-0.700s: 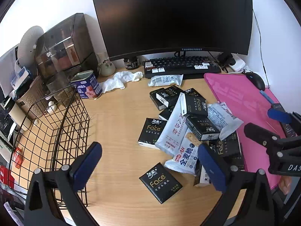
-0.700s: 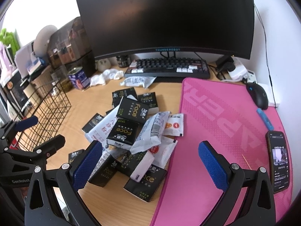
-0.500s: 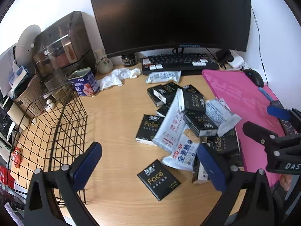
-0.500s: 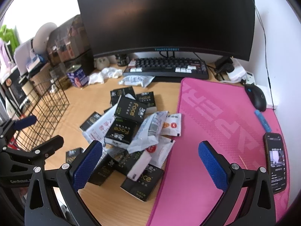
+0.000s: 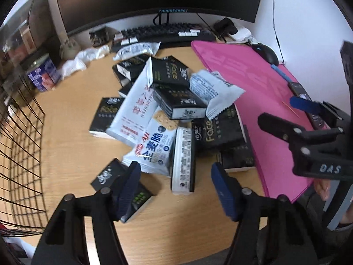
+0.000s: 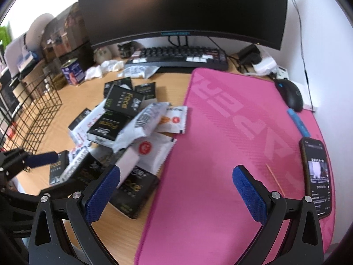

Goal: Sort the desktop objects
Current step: 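Move both tools toward the pile of packs and snack packets, then grasp the white barcode packet with left tool while right tool grasps a black Face pack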

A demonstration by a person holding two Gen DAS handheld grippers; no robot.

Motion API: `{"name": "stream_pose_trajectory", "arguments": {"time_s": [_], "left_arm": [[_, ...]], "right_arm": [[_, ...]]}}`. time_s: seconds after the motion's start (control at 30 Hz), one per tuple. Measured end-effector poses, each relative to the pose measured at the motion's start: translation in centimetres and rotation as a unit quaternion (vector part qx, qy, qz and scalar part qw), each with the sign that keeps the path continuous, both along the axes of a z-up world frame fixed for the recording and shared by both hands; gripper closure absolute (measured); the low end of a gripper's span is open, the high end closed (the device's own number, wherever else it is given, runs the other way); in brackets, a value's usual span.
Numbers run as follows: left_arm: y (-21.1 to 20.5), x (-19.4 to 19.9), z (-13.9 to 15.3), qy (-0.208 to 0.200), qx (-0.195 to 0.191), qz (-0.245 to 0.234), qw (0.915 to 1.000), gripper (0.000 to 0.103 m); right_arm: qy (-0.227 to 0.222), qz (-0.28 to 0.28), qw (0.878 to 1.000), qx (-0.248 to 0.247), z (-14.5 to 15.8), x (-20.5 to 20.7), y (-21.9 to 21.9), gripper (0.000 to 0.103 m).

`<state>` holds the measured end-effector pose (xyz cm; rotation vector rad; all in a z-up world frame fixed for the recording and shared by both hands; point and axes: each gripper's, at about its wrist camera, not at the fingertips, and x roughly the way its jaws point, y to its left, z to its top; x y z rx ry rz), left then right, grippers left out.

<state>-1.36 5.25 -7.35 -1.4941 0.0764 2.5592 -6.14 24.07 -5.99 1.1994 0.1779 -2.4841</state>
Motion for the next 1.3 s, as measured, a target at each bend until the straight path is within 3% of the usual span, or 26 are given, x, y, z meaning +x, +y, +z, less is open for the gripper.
{"name": "stream_pose_trajectory", "arguments": {"time_s": [0.07,0.13,0.2,0.3,0.73,0.83,1.0,1.07,1.1,1.3], "left_arm": [[0.1,-0.2,-0.2,-0.004,0.001,0.000,1.0000,0.032],[0.4,-0.3,-0.7,-0.010,-0.001,-0.001,0.9999,0.042],[0.5,-0.4,-1.1,-0.019,-0.007,-0.002,0.9998,0.061],[0.7,-0.5,-1.4,-0.024,-0.019,-0.007,0.9995,0.073],[-1.1,-0.4,-1.1,-0.028,-0.015,0.006,0.9995,0.079],[-1.5,-0.5,-1.2,-0.031,-0.014,0.007,0.9994,0.079],[-2.1,-0.8,-1.2,-0.031,-0.013,0.022,0.9992,0.079],[-2.3,-0.9,-1.3,-0.031,-0.015,0.024,0.9991,0.080],[-2.3,-0.9,-1.4,-0.032,-0.017,0.026,0.9990,0.080],[-2.3,-0.9,-1.3,-0.032,-0.024,0.029,0.9988,0.081]], "right_arm": [[-0.005,0.001,1.000,0.002,-0.3,0.0,0.2,0.000],[-0.011,0.001,1.000,0.004,-0.9,-0.1,0.3,0.000],[-0.018,0.001,1.000,0.004,-1.3,-0.2,0.4,0.000],[-0.025,0.007,1.000,0.000,-1.7,-0.1,0.2,0.000],[-0.069,0.064,0.994,-0.051,-2.6,-0.4,-4.2,0.002],[-0.092,0.070,0.992,-0.057,-3.6,-1.3,-5.2,0.030],[-0.099,0.065,0.990,-0.074,-3.7,-2.1,-5.5,0.045],[-0.092,0.061,0.991,-0.079,-3.1,-2.0,-5.3,0.056],[-0.086,0.059,0.991,-0.083,-2.7,-1.9,-5.1,0.067],[-0.076,0.062,0.992,-0.084,-1.6,-1.4,-4.8,0.077]]}}
